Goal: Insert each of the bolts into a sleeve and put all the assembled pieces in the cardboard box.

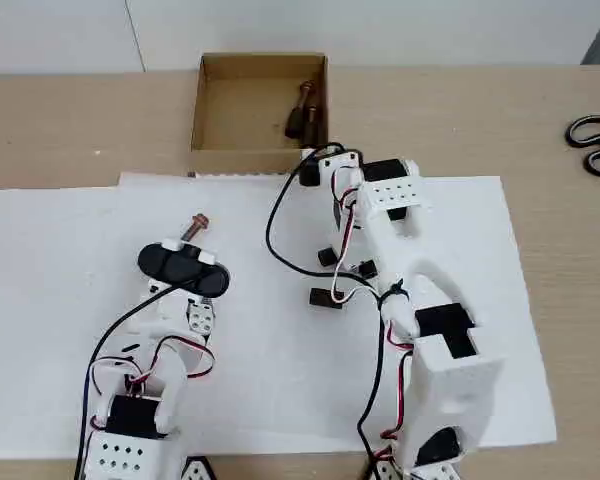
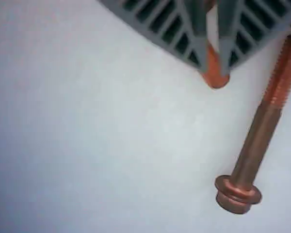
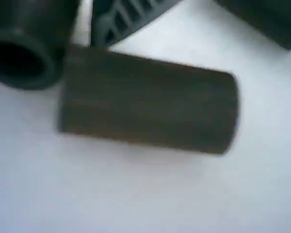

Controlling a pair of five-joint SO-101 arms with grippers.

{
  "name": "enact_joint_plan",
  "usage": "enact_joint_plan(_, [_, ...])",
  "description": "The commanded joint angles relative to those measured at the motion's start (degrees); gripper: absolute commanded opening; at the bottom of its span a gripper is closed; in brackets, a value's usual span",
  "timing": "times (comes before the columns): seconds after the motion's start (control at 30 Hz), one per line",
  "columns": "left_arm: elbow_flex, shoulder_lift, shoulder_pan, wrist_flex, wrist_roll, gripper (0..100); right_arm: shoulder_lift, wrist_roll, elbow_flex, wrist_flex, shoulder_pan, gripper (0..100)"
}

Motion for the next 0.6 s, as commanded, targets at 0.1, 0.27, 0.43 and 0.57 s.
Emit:
enact_joint_plan(0.1, [-0.2,-0.6,-0.3,-1.1,-0.4,1,2.9,0.4,-0.3,-2.4,2.2,8.6])
enact_joint_plan(0.27, [-0.2,-0.6,-0.3,-1.1,-0.4,1,2.4,0.2,-0.4,-1.0,2.1,3.2])
enact_joint_plan(0.43, [-0.2,-0.6,-0.3,-1.1,-0.4,1,-4.9,-0.1,-1.1,1.8,1.1,0.6])
enact_joint_plan(0.57, [-0.3,-0.6,-0.7,-1.1,-0.2,1,-13.4,-1.6,-4.1,7.8,0.4,0.5])
